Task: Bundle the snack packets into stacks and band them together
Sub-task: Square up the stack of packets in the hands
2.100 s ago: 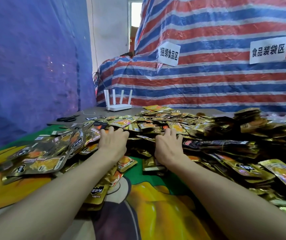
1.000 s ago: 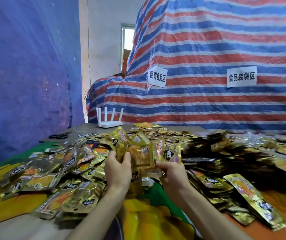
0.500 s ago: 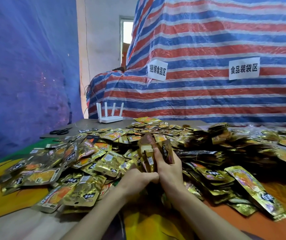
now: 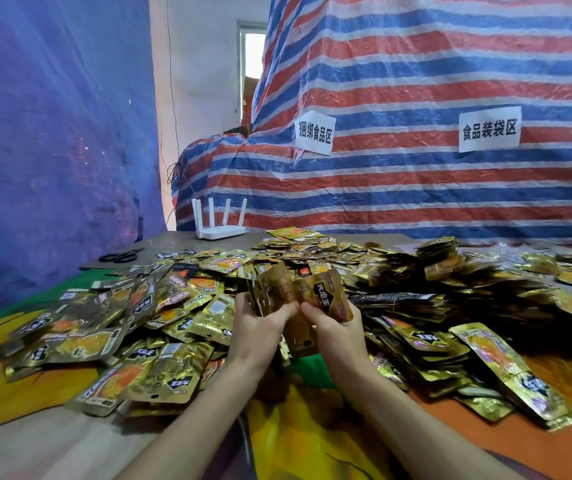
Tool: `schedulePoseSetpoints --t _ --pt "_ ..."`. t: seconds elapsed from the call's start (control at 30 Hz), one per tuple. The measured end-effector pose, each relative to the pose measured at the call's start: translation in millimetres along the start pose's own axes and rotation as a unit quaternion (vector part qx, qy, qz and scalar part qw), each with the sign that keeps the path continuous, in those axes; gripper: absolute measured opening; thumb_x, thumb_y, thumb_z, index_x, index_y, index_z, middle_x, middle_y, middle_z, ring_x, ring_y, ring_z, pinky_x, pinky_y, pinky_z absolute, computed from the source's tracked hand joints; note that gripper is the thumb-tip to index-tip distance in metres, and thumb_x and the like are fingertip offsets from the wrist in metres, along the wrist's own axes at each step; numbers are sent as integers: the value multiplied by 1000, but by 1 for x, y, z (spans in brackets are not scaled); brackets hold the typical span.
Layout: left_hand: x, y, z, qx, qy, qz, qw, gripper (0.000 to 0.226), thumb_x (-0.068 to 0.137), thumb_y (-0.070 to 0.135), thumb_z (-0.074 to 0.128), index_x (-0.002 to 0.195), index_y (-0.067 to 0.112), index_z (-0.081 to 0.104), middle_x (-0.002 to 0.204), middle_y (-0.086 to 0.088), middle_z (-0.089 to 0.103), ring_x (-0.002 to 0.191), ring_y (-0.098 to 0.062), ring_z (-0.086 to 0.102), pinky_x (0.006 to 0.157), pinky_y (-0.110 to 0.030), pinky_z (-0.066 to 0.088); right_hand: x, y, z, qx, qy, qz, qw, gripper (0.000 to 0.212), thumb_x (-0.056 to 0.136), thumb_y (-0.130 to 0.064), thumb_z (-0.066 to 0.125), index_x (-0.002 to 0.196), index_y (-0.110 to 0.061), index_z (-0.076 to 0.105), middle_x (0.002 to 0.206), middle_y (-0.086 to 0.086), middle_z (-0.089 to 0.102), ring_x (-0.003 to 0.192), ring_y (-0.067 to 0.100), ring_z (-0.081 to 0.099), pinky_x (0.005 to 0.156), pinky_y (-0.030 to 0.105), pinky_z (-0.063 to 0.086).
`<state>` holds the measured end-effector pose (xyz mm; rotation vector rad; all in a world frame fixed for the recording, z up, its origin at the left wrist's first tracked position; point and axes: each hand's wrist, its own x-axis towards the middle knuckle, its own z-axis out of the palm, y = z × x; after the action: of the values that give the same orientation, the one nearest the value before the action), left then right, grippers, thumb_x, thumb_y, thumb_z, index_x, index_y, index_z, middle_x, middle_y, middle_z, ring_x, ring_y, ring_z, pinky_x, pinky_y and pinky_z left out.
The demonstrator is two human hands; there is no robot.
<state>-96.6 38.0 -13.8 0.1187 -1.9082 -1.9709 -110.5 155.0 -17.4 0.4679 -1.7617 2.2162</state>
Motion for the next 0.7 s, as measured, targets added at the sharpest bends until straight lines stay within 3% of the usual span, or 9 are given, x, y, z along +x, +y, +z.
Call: schedulePoseSetpoints --t 0.13,0.2,0.27,0.37,0.43,0.47,0.57,0.63,0.7 --pt "3 1 -4 -53 -19 -29 998 53 61 42 92 103 18 71 91 1 78 88 -18 74 83 -37 56 -2 -1 1 14 -32 -4 999 34 94 4 61 77 -20 78 81 3 78 78 16 76 63 21 58" --pt "3 2 -3 -51 -29 -28 998 68 46 49 94 102 15 72 92 -1 78 92 -20 73 88 -40 56 -3 -2 0 18 -51 -6 999 41 96 6 57 73 -21 77 77 -1 77 74 11 75 59 17 55" --pt "4 1 -3 -53 -27 -20 998 72 44 51 86 102 12 71 98 -8 76 98 -25 72 93 -47 55 -4 -3 1 25 -78 -3 997 45 95 6 55 71 -22 80 77 -6 77 75 5 75 60 15 55" --pt "4 -4 0 -44 -34 16 998 54 54 43 75 94 9 66 95 -11 73 94 -25 70 80 -41 59 -5 -3 2 28 -94 -5 995 23 78 -10 56 78 -11 79 77 3 76 79 11 73 67 22 57" --pt "0 -6 2 -40 -34 52 997 43 60 34 72 95 11 61 89 -6 70 84 -15 69 65 -26 55 -6 -3 2 29 -72 1 997 16 82 -8 56 77 2 69 69 12 68 70 12 68 62 23 53" --pt "-1 -7 3 -31 -38 78 996 42 62 29 71 98 13 58 86 -4 67 77 -11 68 60 -24 55 -6 -4 3 25 -53 12 998 19 88 -2 55 71 0 63 61 7 64 62 6 65 55 18 50" --pt "-2 -8 5 -3 -53 134 990 53 70 13 72 116 20 45 89 -10 60 77 -22 67 60 -31 60 -4 -5 -1 -39 -21 23 999 33 93 5 49 64 -11 50 50 -10 59 46 -7 57 42 10 42" --pt "0 -10 4 -28 -72 140 987 68 76 -2 70 128 28 38 92 -8 62 77 -15 68 61 -28 59 -2 -6 -3 -93 -23 13 995 32 92 2 53 65 -15 55 52 -14 63 51 -5 62 45 11 45" --pt "1 -12 4 -1 -84 132 988 66 71 6 70 126 29 42 93 -3 65 82 -16 70 69 -36 61 0 -4 -4 -171 -3 -5 985 18 90 -8 63 77 -20 65 65 -12 70 63 2 67 55 20 54"
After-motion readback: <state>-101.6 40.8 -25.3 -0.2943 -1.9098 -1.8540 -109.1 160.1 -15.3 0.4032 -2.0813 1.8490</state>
